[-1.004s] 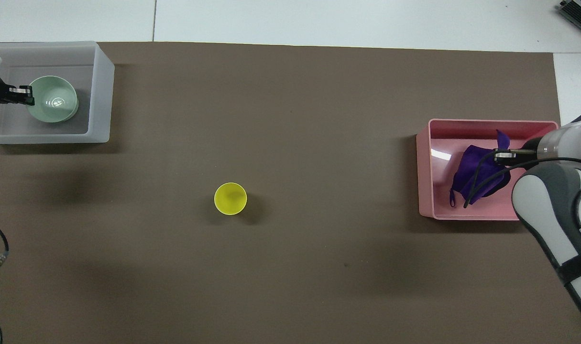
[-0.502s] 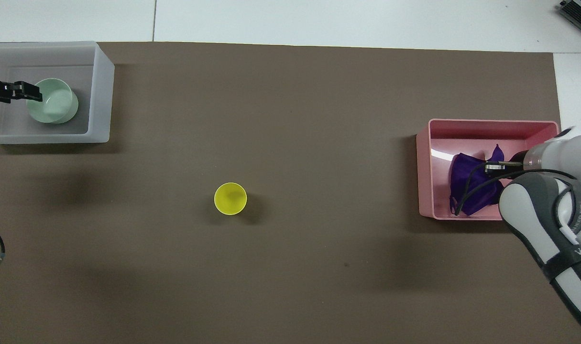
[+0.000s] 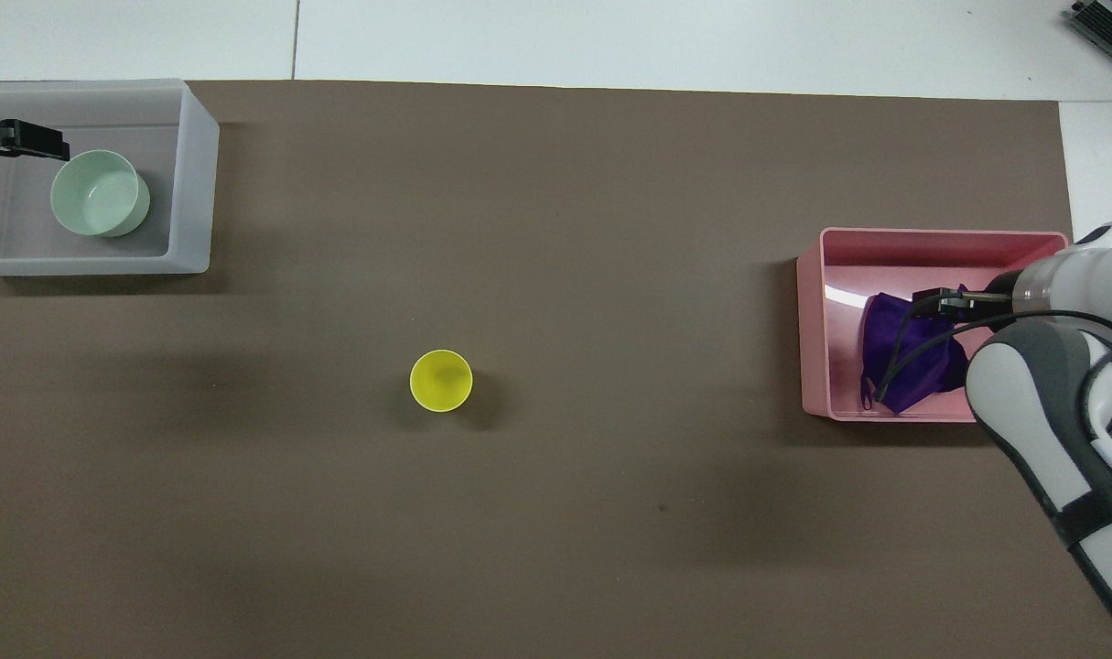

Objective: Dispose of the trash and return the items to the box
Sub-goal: 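Release the bowl with the left gripper while the right gripper withdraws from the pink box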

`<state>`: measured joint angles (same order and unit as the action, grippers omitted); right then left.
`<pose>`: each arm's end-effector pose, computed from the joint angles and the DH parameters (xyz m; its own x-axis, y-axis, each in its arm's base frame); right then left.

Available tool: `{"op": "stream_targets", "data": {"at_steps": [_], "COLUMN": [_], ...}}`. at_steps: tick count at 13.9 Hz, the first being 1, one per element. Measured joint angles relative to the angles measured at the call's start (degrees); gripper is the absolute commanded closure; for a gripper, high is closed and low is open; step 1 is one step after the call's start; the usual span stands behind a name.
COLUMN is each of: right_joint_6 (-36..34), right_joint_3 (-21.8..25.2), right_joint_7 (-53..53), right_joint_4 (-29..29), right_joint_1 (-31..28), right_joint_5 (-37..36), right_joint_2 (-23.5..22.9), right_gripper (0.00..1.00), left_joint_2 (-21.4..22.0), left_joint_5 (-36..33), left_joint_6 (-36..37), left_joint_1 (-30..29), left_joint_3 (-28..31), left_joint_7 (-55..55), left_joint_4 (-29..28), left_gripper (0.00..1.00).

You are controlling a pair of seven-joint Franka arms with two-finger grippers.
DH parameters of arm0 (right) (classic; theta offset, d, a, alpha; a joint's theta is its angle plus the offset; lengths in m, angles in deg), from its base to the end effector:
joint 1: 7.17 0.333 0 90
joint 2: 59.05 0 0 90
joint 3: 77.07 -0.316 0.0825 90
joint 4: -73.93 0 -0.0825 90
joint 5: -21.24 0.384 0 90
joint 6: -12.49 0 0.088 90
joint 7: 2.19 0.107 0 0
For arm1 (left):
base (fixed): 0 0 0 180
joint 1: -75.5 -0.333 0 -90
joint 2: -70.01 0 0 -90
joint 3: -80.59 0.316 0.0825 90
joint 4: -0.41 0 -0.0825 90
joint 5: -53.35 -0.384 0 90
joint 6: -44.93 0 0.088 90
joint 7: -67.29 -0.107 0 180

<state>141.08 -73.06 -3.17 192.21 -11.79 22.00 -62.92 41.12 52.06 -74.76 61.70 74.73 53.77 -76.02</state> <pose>0.5657 -0.0850 0.4119 0.9838 -0.1397 0.1124 -0.1401 -0.9901 -0.0046 0.7191 0.1174 0.4675 0.9642 -0.0883 0.2500 -0.0830 -0.9960 -0.0317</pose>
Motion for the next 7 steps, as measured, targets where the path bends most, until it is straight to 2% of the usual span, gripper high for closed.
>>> {"op": "stream_targets", "data": {"at_steps": [3,7], "right_joint_6": [-6.3,-16.7], "right_joint_3": [-0.1,-0.3], "right_joint_7": [0.0,1.8], "right_joint_4": [-4.3,-11.4], "right_joint_1": [0.0,2.2], "right_joint_5": [0.0,-0.1], "right_joint_2": [2.6,4.3], "right_gripper": [0.0,0.0], "left_joint_2": [6.4,10.8], "left_joint_5": [0.0,0.0], "left_joint_6": [0.2,0.3], "left_joint_1": [3.5,9.1], "left_joint_3": [-0.1,-0.2], "left_joint_7": [0.2,2.7], "left_joint_4": [-7.0,-13.2], "left_gripper": [0.0,0.0]}}
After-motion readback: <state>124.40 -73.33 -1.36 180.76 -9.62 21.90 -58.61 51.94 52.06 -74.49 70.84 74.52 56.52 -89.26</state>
